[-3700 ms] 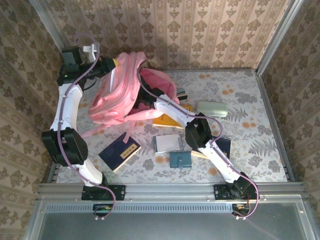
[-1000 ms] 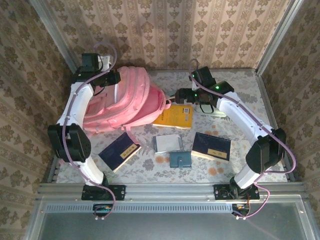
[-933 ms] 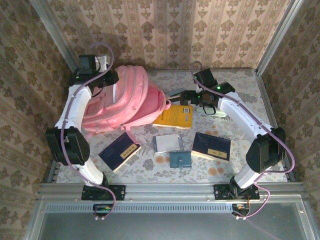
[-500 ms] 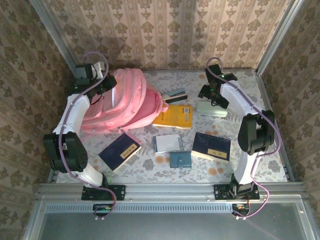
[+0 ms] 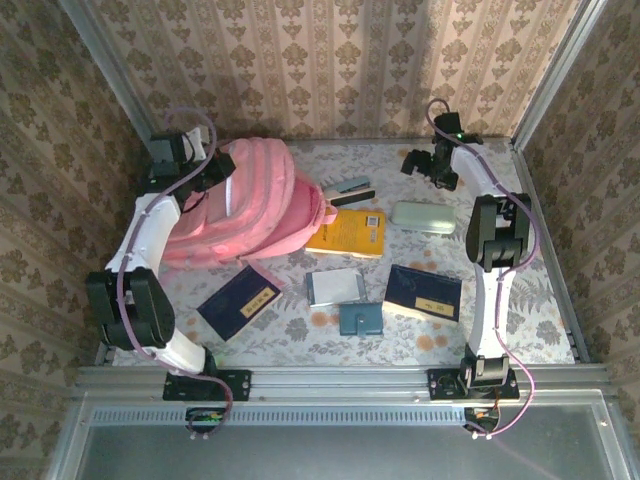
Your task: Pack the student bag
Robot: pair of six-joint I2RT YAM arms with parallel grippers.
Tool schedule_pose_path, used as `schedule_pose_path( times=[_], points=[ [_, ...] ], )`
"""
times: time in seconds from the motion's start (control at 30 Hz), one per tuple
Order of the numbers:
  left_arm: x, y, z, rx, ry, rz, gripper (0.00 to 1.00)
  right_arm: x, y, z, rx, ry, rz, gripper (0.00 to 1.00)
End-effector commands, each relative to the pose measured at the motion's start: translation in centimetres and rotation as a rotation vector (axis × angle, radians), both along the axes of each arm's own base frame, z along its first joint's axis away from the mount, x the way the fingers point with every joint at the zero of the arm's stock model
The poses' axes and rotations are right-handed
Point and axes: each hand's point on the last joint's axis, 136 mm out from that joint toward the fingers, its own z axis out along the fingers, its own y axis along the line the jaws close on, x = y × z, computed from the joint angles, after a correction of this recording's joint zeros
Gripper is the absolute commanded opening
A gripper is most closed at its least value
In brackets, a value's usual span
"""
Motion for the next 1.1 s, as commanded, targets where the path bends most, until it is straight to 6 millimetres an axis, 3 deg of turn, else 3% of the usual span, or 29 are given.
schedule_pose_path(
  times=[0.0, 0.3, 0.73, 0.87, 1.07],
  points=[
    [-0.2, -0.6, 3.8, -0.033, -0.129, -0.034, 0.0, -2.2, 0.2, -1.6, 0.105, 0.081, 0.015, 1.0],
    [-0.1, -1.7, 4.7, -0.087, -0.143, -0.077, 0.0, -5.9, 1.1, -2.2, 0.181, 0.097, 0.001, 1.0],
    [-0.2, -1.3, 5.0, -0.092, -0.15, -0.066, 0.0, -10.9, 2.2, -1.9, 0.187, 0.04, -0.069, 1.0],
    [-0.1, -1.3, 5.0, -0.093, -0.149, -0.066, 0.0, -12.9, 3.6, -2.8, 0.067, 0.095, 0.02, 1.0],
    [-0.4, -1.7, 5.0, -0.107, -0.146, -0.091, 0.0, -14.3, 3.4, -3.0, -0.17, 0.131, 0.139, 1.0]
  ],
)
